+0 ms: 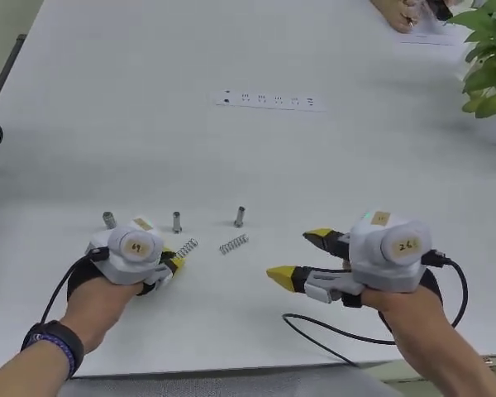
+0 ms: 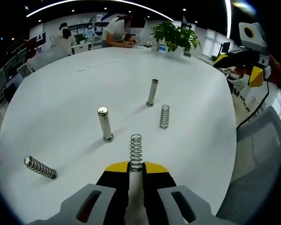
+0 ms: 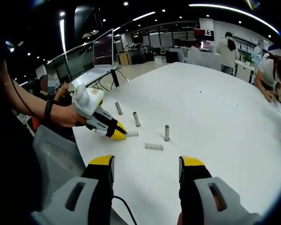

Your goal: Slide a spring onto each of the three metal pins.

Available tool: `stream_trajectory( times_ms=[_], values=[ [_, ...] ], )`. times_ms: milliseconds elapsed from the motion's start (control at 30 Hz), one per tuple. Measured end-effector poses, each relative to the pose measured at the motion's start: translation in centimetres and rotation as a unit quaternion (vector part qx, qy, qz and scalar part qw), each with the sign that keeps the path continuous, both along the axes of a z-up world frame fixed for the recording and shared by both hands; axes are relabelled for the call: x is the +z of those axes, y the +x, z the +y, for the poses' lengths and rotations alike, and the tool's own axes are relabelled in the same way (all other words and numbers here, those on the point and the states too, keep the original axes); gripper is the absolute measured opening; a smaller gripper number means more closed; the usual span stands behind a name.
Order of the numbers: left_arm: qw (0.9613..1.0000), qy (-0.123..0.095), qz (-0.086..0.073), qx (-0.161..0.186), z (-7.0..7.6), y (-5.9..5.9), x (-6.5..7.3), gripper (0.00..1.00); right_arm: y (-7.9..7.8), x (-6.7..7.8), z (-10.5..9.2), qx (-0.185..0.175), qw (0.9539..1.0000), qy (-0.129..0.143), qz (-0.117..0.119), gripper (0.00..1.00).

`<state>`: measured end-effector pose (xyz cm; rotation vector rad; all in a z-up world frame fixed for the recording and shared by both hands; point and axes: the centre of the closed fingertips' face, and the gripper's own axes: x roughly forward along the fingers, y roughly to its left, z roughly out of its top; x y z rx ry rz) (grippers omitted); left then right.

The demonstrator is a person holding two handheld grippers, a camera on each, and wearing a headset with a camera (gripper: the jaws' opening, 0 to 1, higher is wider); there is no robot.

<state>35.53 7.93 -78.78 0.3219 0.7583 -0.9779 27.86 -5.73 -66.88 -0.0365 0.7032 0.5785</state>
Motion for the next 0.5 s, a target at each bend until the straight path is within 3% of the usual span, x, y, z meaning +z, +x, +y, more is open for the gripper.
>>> stream_trajectory(
  times_ms=[500],
  values=[
    [0.9996, -0.020, -0.003, 0.022, 2.8, -1.2, 2.0, 0.03, -0.2, 0.1, 0.7, 0.005, 1.0000, -0.001, 0.001, 0.53]
  ],
)
